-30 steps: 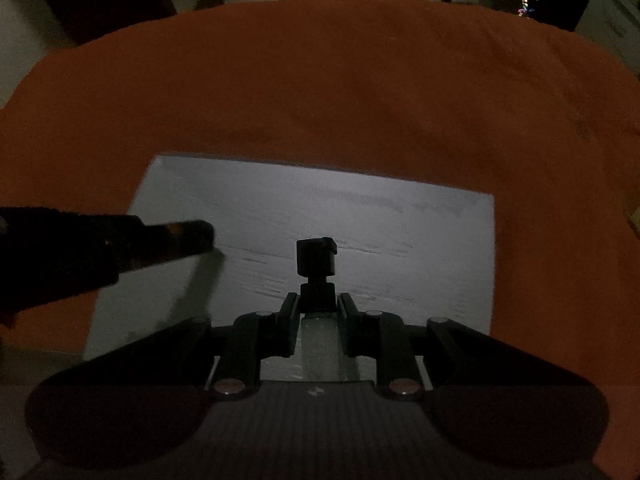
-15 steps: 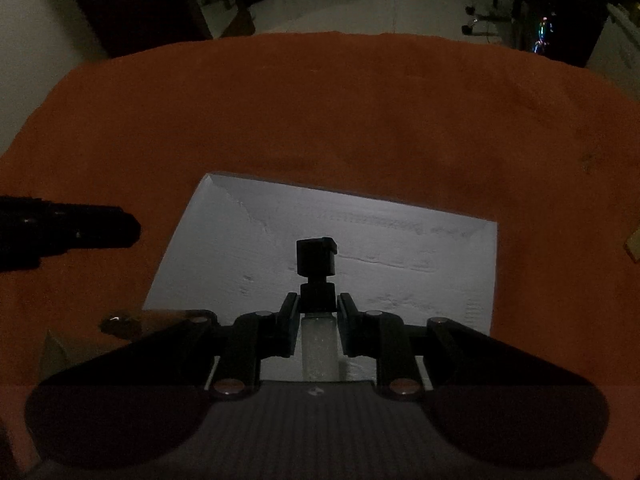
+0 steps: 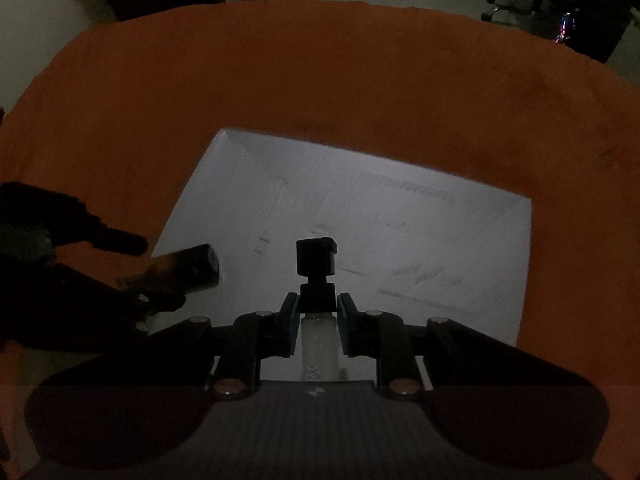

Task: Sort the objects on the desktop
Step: 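Lift the clear vial with the right tool while the left tool lifts the tube, then carry the vial with the right tool while the left tool carries the tube over the box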

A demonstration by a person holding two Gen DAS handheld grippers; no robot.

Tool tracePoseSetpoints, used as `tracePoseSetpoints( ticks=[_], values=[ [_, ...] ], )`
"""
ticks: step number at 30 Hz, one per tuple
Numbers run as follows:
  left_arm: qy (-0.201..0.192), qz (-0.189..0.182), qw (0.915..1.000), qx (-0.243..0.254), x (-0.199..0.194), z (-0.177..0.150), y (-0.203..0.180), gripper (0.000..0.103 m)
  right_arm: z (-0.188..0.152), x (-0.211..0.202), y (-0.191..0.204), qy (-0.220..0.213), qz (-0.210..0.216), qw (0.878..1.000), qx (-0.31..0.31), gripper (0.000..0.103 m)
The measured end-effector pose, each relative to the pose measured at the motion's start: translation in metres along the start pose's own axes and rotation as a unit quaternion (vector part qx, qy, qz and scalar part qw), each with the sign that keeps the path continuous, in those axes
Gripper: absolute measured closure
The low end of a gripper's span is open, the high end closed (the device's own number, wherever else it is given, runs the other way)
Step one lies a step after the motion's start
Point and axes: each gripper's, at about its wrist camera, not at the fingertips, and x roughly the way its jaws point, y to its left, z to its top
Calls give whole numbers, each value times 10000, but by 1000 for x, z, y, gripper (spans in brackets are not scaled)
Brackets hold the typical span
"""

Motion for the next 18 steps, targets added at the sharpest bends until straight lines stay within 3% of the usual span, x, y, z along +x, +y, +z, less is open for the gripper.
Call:
tracePoseSetpoints(
  ticks=[8,12,13,15,18],
  values=[
    [355,178,9989,259,22,-2,4,49,-3,6,7,142,0,9999,-97,81],
    [574,248,9980,136,36,-3,6,51,-5,9,10,203,-23,9997,-121,81],
    [615,265,9977,113,39,-3,6,54,-7,11,11,209,-30,9997,-123,81],
    [566,237,9981,2,43,-4,7,73,-7,11,12,216,-25,9997,-111,81],
    [125,202,9997,-55,38,-6,3,82,-7,9,13,210,18,9997,-76,81]
  ],
)
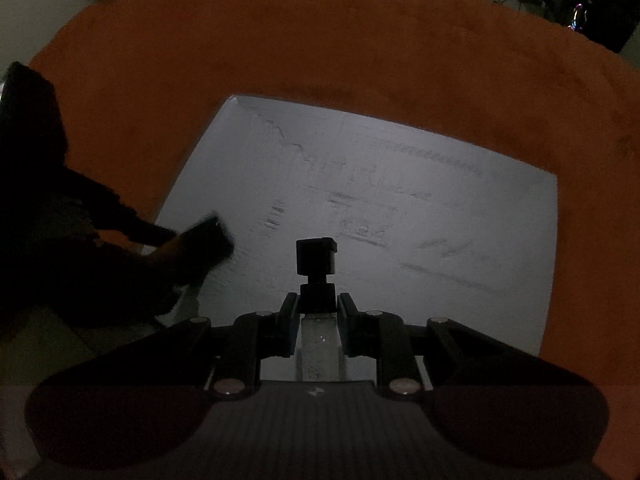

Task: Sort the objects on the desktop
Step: 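Carry the vial with the right tool while the left tool carries the tube over the box, then lower the vial into the box and open the right tool while the left tool releases the tube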

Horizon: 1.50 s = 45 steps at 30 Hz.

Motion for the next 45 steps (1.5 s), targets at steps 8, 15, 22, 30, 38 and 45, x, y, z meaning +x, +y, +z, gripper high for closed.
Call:
tracePoseSetpoints(
  ticks=[8,15,22,30,38,45],
  values=[
    [-563,151,9972,-469,-31,-3,6,82,-2,-14,-9,-266,138,9994,188,81],
    [-1227,389,9907,-442,-70,-16,-10,82,2,-43,-18,-591,268,9971,402,81],
    [-1676,-67,9843,-554,-117,-53,-29,82,-10,-95,-7,-1130,539,9915,351,81],
    [-1851,-189,9812,-520,-168,-95,-38,82,-50,-132,8,-1212,686,9902,44,81],
    [-1672,-485,9845,-216,-185,-134,-59,82,-94,-148,37,-1084,838,9901,-294,81],
    [-1464,-573,9874,-157,-173,-175,-77,82,-138,-127,58,-615,1125,9911,-352,81]
  ],
)
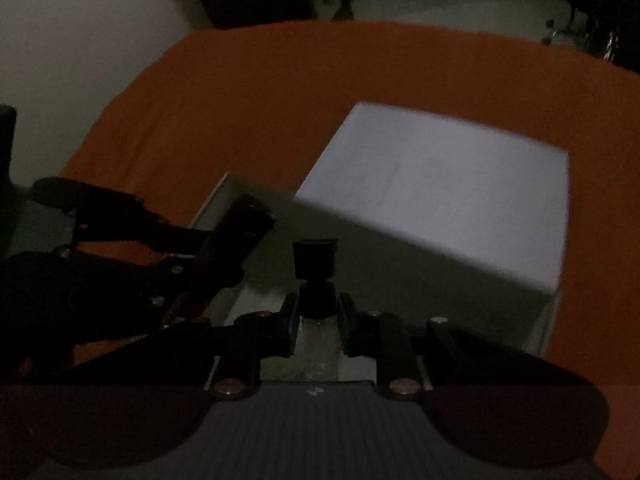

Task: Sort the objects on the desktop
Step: 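Lower the vial into the box and open the right tool while the left tool releases the tube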

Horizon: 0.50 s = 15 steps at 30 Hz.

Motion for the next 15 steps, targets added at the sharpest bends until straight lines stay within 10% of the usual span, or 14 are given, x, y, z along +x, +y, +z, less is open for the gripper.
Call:
tracePoseSetpoints(
  ticks=[15],
  values=[
    [897,186,9958,-41,49,-59,-3,82,-63,74,13,808,-138,9965,-149,81]
  ],
)
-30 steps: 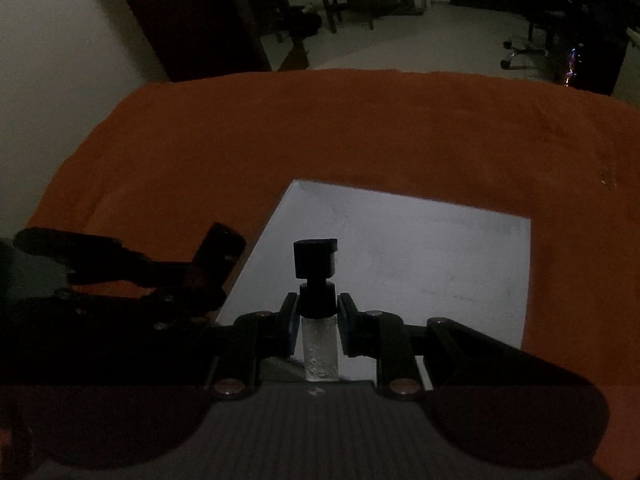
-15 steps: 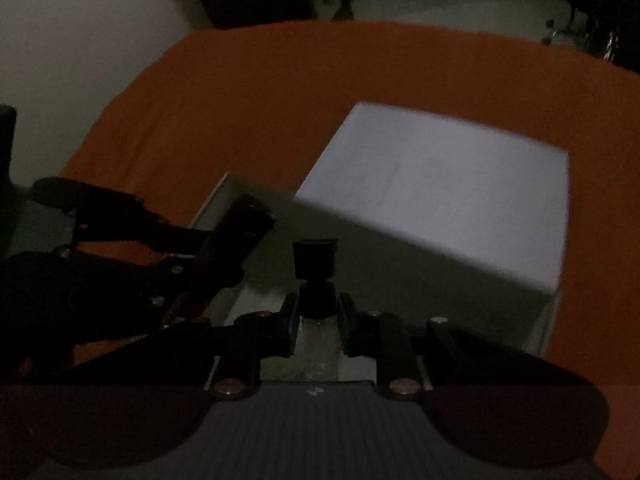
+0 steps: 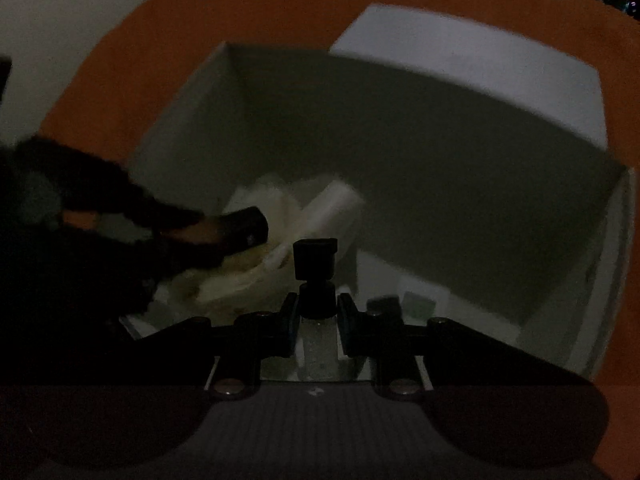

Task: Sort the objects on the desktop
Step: 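Lower the vial into the box and open the right tool while the left tool releases the tube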

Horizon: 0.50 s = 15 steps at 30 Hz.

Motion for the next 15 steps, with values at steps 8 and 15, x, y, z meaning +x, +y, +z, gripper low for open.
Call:
tracePoseSetpoints(
  ticks=[8,15],
  values=[
    [199,102,9997,-45,17,-5,2,82,-4,35,-3,274,-71,9996,0,81],
    [213,165,9996,56,19,-7,-3,82,-1,48,-11,353,-160,9992,-16,81]
  ],
)
